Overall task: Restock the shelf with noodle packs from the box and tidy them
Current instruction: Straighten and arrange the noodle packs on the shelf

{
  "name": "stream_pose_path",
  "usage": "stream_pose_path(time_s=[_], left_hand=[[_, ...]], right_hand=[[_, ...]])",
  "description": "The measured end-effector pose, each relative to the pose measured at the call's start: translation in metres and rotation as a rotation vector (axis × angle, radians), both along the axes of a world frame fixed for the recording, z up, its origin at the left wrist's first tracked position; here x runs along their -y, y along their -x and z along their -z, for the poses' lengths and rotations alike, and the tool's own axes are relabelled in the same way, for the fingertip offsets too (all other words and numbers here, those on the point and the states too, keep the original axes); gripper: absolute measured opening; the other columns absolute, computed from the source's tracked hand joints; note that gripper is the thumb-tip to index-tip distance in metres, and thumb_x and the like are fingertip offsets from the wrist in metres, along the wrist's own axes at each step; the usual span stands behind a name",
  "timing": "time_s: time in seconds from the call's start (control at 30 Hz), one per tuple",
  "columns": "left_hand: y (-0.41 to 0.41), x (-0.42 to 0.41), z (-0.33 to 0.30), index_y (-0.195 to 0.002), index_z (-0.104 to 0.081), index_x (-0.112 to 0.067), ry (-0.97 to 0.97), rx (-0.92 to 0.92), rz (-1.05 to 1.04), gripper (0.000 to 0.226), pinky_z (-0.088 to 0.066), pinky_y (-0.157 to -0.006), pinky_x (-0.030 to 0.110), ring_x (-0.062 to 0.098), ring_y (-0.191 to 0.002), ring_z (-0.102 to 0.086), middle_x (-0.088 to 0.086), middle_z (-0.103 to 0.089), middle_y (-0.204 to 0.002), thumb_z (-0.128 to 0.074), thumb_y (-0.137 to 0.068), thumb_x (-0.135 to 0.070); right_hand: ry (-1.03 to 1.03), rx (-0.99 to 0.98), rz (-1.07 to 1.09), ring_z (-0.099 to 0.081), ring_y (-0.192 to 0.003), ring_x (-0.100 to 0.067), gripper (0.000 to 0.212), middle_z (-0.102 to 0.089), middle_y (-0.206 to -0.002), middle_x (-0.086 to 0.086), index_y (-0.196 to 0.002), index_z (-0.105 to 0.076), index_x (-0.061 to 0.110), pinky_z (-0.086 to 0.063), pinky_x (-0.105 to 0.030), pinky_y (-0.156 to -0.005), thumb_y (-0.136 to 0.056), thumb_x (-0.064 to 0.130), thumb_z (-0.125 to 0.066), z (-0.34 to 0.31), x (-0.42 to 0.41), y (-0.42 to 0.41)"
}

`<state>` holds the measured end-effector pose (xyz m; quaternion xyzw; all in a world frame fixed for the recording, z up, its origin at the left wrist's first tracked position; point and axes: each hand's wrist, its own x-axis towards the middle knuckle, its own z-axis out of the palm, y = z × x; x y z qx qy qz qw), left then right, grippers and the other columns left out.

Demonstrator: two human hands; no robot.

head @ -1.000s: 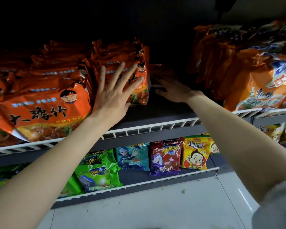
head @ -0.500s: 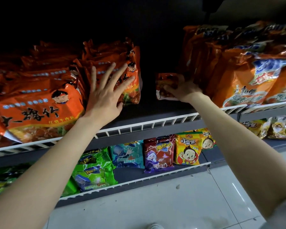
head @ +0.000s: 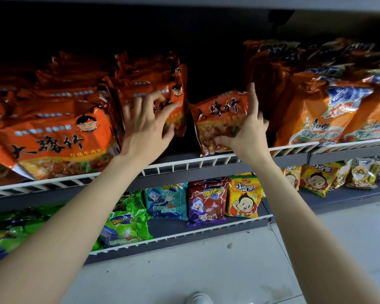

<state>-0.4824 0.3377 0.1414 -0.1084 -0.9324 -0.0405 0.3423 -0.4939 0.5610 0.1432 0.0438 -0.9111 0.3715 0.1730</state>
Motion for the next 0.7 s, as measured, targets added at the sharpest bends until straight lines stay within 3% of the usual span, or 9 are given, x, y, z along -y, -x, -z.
stream_pose_path(time_s=[0.13, 0.23, 0.33, 0.4, 0.43, 0.5, 0.57, 0.63, 0.7], left_hand=[[-0.024, -0.011, -0.013, -0.145, -0.024, -0.035, -0.614, 0.526, 0.049, 0.060, -0.038, -0.087, 0.028, 0.026, -0.112, -0.054, -0.003, -0.054, -0.125, -0.030, -0.092, -0.063], [-0.035, -0.008, -0.016, -0.140, -0.032, -0.028, -0.819, 0.396, 0.088, 0.062, -0.036, -0.084, 0.017, 0.009, -0.095, -0.055, -0.017, -0.055, -0.100, -0.058, -0.087, -0.048], [-0.039, 0.010, -0.013, -0.135, -0.040, -0.019, -0.765, 0.204, -0.036, 0.055, -0.035, -0.081, 0.010, 0.010, -0.095, -0.057, -0.009, -0.059, -0.105, -0.064, -0.088, -0.033], [-0.040, 0.018, -0.009, -0.139, -0.034, -0.015, -0.718, 0.155, -0.091, 0.059, -0.037, -0.085, 0.011, 0.018, -0.105, -0.059, 0.002, -0.059, -0.120, -0.063, -0.089, -0.028], [-0.041, 0.018, -0.009, -0.144, -0.027, -0.015, -0.691, 0.133, -0.092, 0.067, -0.035, -0.090, 0.010, 0.020, -0.112, -0.056, 0.007, -0.052, -0.132, -0.063, -0.089, -0.023], [-0.041, 0.013, -0.012, -0.149, -0.015, -0.012, -0.590, 0.045, -0.052, 0.081, -0.028, -0.092, 0.004, 0.018, -0.117, -0.052, 0.016, -0.031, -0.149, -0.065, -0.086, -0.009], [-0.039, 0.008, -0.017, -0.148, -0.019, -0.007, -0.419, -0.110, 0.041, 0.083, -0.025, -0.094, -0.001, 0.009, -0.126, -0.036, 0.022, -0.023, -0.150, -0.066, -0.080, 0.001], [-0.035, 0.008, -0.019, -0.144, -0.029, -0.007, -0.201, -0.182, 0.099, 0.076, -0.028, -0.102, 0.007, 0.018, -0.137, -0.025, 0.020, -0.029, -0.148, -0.068, -0.079, -0.005], [-0.033, 0.012, -0.019, -0.141, -0.038, -0.008, 0.034, -0.140, 0.093, 0.070, -0.024, -0.113, 0.033, 0.030, -0.139, -0.025, 0.018, -0.035, -0.146, -0.070, -0.079, -0.018]], right_hand=[[0.183, -0.071, -0.161, -0.030, -0.132, -0.032, 0.128, -0.029, -0.139, -0.013, -0.147, 0.007, 0.038, -0.029, -0.058, -0.109, -0.063, 0.018, -0.088, 0.007, 0.018, -0.013], [0.158, -0.088, -0.288, -0.032, -0.130, -0.028, 0.131, -0.025, -0.137, -0.010, -0.143, 0.011, 0.042, -0.033, -0.053, -0.108, -0.062, 0.021, -0.089, 0.010, 0.049, -0.014], [0.158, -0.037, -0.378, -0.032, -0.129, -0.026, 0.123, -0.024, -0.137, -0.010, -0.145, 0.006, 0.042, -0.034, -0.047, -0.110, -0.065, 0.029, -0.087, 0.009, 0.071, -0.010], [0.246, 0.019, -0.434, -0.035, -0.125, -0.012, 0.098, -0.031, -0.139, -0.008, -0.148, -0.012, 0.034, -0.036, -0.022, -0.107, -0.075, 0.029, -0.079, 0.004, 0.073, -0.004], [0.301, 0.029, -0.442, -0.041, -0.121, -0.009, 0.082, -0.039, -0.138, -0.007, -0.146, -0.023, 0.030, -0.040, -0.018, -0.103, -0.081, 0.025, -0.074, 0.002, 0.073, 0.001], [0.382, -0.002, -0.409, -0.054, -0.114, -0.016, 0.062, -0.053, -0.128, -0.006, -0.140, -0.038, 0.021, -0.052, -0.033, -0.094, -0.086, 0.017, -0.069, -0.001, 0.073, 0.008], [0.424, -0.058, -0.373, -0.059, -0.109, -0.019, 0.055, -0.059, -0.117, -0.003, -0.132, -0.043, 0.013, -0.055, -0.036, -0.088, -0.085, 0.013, -0.070, -0.001, 0.075, 0.012], [0.486, -0.072, -0.366, -0.063, -0.100, -0.018, 0.053, -0.059, -0.104, 0.005, -0.126, -0.042, 0.008, -0.057, -0.028, -0.080, -0.082, 0.008, -0.072, -0.003, 0.079, 0.013], [0.524, -0.089, -0.370, -0.065, -0.095, -0.020, 0.051, -0.059, -0.101, 0.004, -0.120, -0.041, 0.007, -0.058, -0.029, -0.076, -0.080, 0.004, -0.072, -0.003, 0.084, 0.015]])
